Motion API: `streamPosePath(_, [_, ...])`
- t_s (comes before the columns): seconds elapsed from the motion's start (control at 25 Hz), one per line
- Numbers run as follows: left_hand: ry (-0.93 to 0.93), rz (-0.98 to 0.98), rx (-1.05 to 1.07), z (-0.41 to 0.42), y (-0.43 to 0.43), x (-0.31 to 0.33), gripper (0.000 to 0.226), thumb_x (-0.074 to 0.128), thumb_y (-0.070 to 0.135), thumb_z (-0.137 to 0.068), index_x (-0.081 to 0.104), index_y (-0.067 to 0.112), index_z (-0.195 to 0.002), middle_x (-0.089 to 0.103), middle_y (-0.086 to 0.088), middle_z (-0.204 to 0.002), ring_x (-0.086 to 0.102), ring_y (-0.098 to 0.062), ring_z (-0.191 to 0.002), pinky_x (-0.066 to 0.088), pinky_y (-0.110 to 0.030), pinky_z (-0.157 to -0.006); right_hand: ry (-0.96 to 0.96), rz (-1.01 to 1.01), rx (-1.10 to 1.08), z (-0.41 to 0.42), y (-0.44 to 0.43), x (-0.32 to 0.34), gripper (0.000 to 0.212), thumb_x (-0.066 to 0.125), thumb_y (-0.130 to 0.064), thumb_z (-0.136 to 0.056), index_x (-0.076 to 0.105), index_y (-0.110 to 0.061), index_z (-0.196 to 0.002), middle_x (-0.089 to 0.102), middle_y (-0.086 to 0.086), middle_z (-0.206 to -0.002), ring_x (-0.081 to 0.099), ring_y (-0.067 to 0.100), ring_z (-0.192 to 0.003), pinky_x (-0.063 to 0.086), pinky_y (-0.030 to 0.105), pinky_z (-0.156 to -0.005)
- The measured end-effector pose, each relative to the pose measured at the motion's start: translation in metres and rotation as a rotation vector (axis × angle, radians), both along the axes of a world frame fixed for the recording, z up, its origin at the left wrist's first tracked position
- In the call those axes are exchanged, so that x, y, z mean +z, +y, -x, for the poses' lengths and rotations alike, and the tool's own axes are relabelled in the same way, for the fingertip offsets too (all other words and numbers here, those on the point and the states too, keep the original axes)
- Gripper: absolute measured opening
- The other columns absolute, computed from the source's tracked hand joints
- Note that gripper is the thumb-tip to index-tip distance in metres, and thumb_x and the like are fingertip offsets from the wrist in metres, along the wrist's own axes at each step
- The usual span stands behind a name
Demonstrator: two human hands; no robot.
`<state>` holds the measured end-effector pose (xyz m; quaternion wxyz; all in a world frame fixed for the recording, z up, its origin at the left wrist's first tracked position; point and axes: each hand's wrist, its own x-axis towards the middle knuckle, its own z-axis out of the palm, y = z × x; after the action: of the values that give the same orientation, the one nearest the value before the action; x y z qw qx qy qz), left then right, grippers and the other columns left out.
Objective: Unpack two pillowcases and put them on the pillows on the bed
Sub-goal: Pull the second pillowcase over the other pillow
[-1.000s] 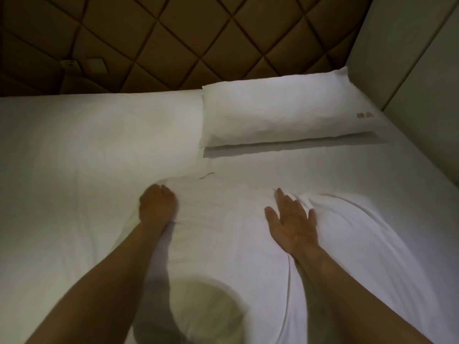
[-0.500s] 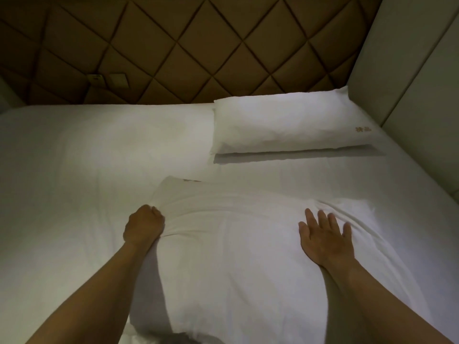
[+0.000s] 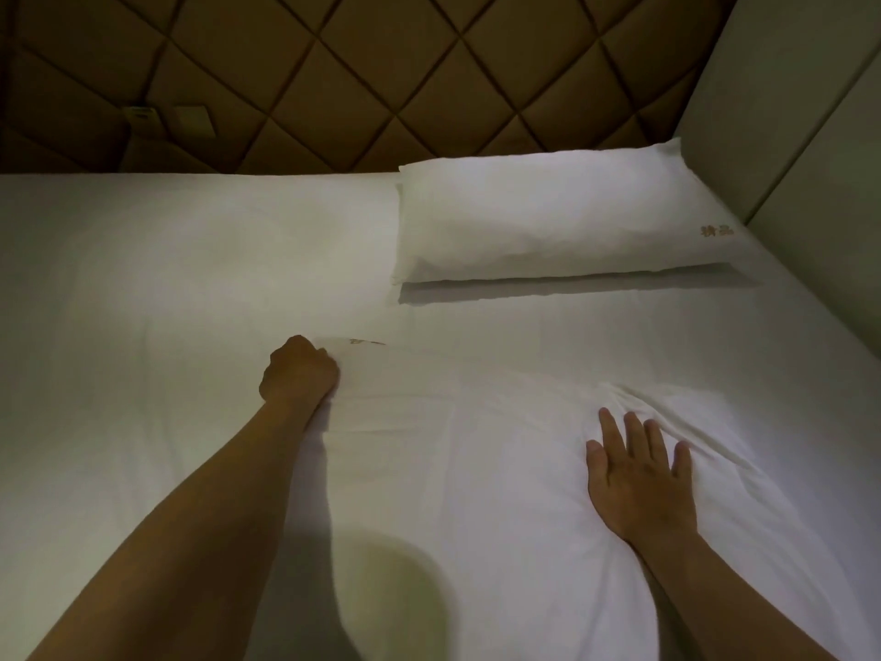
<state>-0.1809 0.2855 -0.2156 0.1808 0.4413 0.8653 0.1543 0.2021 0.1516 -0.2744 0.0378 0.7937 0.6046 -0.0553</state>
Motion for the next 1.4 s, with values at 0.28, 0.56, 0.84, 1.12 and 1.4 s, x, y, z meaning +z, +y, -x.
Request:
streamPosePath(0.28, [0.171,-0.142,-0.001,0.011,-0.020,-0.035,0.026,0.044,0.028,-0.098,0.044,0.005,-0.111,0.059,-0.026,-0.108,0.060,-0.046,-0.099,0.047,-0.048,-0.083,0.011,0.064,-0.038,0.008,0.006,0.006,0.063,0.004,-0.055,-0.097,-0.003,-0.035,-0.156,0.003,0.000,-0.165,-0.002,0.023,-0.152,-0.002,0.052,-0.120])
streamPosePath(0.56, [0.056,0.016,0.011,0.038,-0.094,-0.026,0.068,0.035,0.058,-0.094,0.054,-0.004,-0.116,0.060,-0.028,-0.115,0.058,-0.044,-0.106,0.045,-0.047,-0.092,-0.104,0.200,0.019,0.016,0.002,0.028,0.066,0.002,-0.053,-0.097,-0.003,-0.025,-0.157,0.002,0.008,-0.165,-0.002,0.032,-0.151,-0.003,0.058,-0.118])
streamPosePath(0.84, [-0.015,0.097,-0.065,0.043,-0.169,0.000,0.061,0.035,0.056,-0.096,0.060,0.003,-0.116,0.062,-0.021,-0.121,0.059,-0.037,-0.108,0.041,-0.036,-0.083,0.254,0.075,0.196,0.136,0.002,0.084,0.065,0.014,-0.049,-0.100,0.011,-0.016,-0.157,0.010,0.013,-0.163,0.007,0.030,-0.150,0.003,0.050,-0.121])
streamPosePath(1.12, [0.192,-0.085,-0.138,0.098,-0.235,-0.011,0.049,0.017,0.054,-0.100,0.049,0.022,-0.081,0.059,0.000,-0.073,0.057,-0.021,-0.065,0.053,-0.039,-0.067,0.104,0.095,0.680,0.246,-0.066,0.069,0.066,0.002,-0.063,-0.095,-0.013,-0.036,-0.154,-0.021,0.003,-0.162,-0.022,0.026,-0.148,-0.018,0.055,-0.115])
streamPosePath(1.4, [0.062,0.008,-0.124,0.103,-0.228,-0.036,0.055,0.016,0.056,-0.100,0.055,0.021,-0.083,0.063,-0.003,-0.083,0.059,-0.023,-0.074,0.050,-0.035,-0.071,0.031,0.080,0.684,0.246,-0.061,0.058,0.066,0.000,-0.066,-0.093,-0.016,-0.041,-0.152,-0.023,-0.001,-0.161,-0.023,0.023,-0.148,-0.013,0.055,-0.117])
